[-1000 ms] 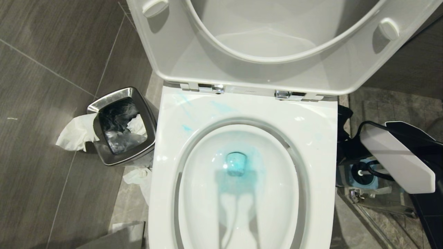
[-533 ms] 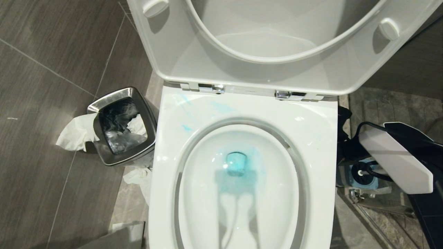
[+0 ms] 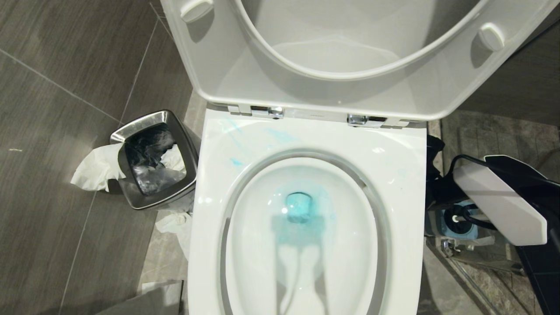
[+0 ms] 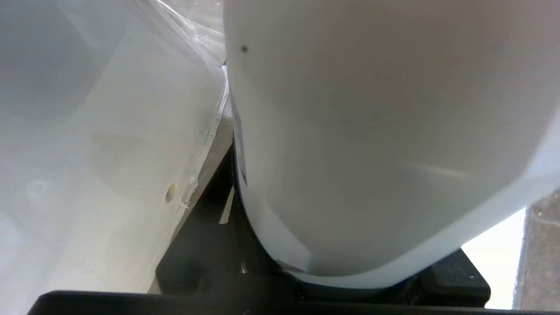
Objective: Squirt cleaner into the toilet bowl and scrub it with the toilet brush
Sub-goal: Place the cleaning agent on the floor
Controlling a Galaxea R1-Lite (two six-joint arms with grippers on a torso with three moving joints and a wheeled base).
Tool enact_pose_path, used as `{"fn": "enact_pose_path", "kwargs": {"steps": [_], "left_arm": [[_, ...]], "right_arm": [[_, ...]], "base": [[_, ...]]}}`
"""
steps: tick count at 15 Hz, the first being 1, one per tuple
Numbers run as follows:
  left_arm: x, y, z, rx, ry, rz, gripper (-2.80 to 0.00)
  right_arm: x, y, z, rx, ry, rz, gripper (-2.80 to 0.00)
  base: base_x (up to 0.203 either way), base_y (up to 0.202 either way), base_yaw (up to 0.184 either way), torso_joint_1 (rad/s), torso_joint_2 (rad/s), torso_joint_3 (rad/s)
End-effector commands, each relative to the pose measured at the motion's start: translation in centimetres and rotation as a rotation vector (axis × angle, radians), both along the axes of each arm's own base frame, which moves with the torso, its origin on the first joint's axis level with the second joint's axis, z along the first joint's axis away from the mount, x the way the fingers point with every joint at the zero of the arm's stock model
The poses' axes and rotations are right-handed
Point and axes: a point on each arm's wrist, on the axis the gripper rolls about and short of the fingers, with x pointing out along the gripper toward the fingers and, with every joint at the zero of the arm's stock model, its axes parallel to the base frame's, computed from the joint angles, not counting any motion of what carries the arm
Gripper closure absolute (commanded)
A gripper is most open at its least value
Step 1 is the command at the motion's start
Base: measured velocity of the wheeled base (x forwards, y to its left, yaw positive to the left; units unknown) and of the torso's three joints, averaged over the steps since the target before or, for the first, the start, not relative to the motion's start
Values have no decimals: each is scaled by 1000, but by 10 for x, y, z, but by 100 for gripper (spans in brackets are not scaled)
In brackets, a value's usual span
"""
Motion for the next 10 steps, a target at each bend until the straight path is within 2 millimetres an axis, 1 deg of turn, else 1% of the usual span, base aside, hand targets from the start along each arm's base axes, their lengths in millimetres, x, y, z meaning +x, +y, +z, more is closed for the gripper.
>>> {"fn": "enact_pose_path", "kwargs": {"steps": [1,6,10], "left_arm": [[0,0,0,0,1,0,0],[0,0,0,0,1,0,0],[0,0,0,0,1,1,0]], "right_arm": [[0,0,1,-2,-6,0,-280],[-4,1,8,-7,-11,2,-280],[-11,11,4,-10,18,22,-280]], "base": [[0,0,0,0,0,0],[0,0,0,0,0,0],[0,0,0,0,0,0]]}}
